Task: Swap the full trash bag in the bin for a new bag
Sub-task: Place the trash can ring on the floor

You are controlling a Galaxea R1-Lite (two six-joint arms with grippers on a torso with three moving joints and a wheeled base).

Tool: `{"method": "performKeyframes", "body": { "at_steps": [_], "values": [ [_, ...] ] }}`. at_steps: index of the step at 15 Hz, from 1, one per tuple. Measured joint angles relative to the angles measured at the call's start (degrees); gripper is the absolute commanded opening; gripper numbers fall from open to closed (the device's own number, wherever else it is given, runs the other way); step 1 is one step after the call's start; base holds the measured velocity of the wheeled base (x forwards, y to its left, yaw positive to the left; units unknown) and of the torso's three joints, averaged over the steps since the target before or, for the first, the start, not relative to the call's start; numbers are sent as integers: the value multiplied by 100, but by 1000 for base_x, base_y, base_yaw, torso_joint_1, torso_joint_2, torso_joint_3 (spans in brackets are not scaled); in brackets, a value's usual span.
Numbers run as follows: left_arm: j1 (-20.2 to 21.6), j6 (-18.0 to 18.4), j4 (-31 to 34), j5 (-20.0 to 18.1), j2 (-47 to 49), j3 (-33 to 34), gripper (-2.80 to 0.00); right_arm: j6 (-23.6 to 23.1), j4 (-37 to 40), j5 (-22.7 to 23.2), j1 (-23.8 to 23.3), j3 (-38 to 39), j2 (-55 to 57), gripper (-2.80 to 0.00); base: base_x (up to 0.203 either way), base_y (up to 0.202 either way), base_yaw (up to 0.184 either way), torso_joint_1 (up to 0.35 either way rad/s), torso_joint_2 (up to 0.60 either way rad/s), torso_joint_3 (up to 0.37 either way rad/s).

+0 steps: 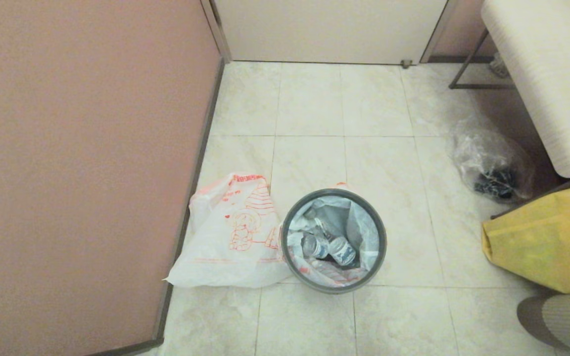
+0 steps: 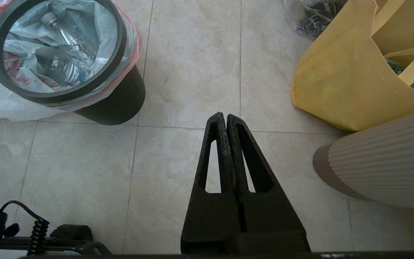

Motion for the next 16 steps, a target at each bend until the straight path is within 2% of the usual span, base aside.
{"method": "performKeyframes", "body": {
  "at_steps": [16],
  "values": [
    [0, -2, 4, 0, 0, 0, -280, 113, -7, -10, 0, 0, 2, -280, 0, 0, 0, 0, 0, 0]
  ]
}}
